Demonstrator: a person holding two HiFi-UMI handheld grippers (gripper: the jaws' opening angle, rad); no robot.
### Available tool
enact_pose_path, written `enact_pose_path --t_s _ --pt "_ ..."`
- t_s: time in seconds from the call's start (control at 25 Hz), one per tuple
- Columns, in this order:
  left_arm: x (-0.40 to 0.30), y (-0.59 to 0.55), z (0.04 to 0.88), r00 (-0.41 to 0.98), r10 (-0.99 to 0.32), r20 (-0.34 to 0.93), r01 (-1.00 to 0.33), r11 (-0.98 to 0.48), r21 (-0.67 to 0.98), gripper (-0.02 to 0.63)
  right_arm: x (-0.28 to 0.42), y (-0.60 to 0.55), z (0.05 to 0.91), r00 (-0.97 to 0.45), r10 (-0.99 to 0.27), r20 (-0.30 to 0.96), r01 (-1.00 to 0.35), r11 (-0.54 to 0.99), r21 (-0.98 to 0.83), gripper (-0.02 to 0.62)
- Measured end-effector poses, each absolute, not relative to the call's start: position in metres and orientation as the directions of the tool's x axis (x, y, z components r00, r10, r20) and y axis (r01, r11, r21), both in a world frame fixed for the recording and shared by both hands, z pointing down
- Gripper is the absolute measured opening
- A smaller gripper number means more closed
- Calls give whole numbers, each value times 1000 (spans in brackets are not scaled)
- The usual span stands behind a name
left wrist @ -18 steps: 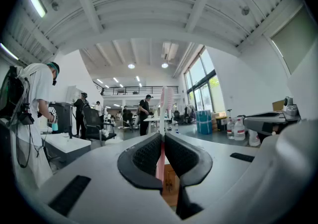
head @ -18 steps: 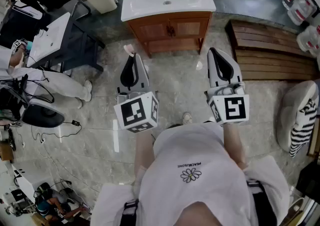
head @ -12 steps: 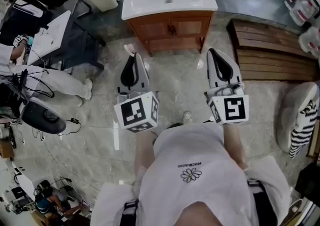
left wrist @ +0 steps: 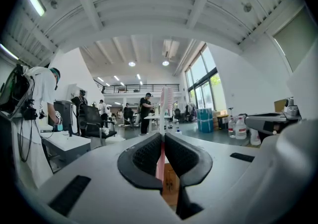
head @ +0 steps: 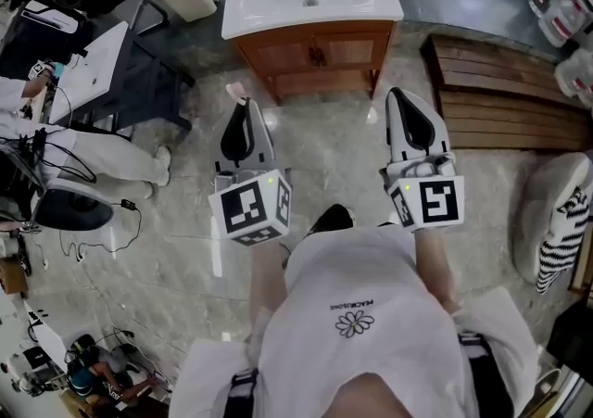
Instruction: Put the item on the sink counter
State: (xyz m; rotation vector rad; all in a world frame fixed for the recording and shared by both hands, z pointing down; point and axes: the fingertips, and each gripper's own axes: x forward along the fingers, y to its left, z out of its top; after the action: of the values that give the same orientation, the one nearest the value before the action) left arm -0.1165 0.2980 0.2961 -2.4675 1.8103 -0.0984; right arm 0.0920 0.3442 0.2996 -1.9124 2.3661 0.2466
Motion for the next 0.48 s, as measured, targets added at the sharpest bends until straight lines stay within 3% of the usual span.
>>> enact_pose_path --t_s 0.48 --pt "-108 263 303 302 -953 19 -948 -302 -100 34 99 311 308 -197 -970 -145 -978 183 105 11"
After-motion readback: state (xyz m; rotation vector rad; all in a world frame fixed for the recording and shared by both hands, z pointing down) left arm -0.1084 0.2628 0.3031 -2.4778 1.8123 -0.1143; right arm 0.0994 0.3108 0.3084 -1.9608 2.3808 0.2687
